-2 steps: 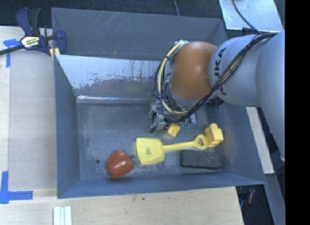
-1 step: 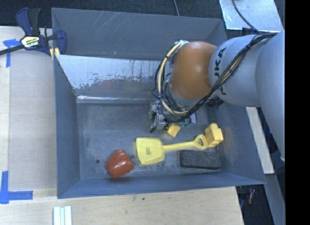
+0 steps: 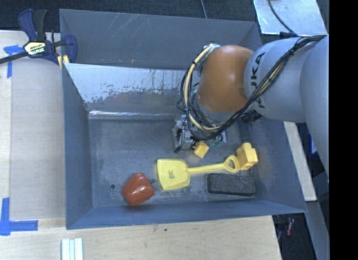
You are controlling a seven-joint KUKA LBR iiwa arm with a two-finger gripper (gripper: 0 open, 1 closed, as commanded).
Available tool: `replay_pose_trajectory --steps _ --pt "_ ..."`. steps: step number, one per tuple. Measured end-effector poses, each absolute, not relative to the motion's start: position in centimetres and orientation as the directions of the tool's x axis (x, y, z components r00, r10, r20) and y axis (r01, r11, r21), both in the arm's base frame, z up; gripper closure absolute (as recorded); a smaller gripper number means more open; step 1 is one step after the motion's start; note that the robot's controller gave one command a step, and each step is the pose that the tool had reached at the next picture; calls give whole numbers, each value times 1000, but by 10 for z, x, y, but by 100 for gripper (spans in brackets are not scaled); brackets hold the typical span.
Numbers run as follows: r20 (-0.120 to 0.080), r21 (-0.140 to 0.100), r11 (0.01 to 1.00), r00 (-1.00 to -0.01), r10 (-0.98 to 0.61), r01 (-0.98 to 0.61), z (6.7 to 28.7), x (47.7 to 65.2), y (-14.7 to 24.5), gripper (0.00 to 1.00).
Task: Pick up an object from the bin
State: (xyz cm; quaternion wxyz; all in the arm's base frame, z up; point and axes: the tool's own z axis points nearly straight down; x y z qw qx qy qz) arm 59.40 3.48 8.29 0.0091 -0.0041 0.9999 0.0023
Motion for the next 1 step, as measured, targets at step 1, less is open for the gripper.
replay_pose_trajectory --steps 1 --pt "-16 4 1000 -1000 -8 -8 118 594 35 100"
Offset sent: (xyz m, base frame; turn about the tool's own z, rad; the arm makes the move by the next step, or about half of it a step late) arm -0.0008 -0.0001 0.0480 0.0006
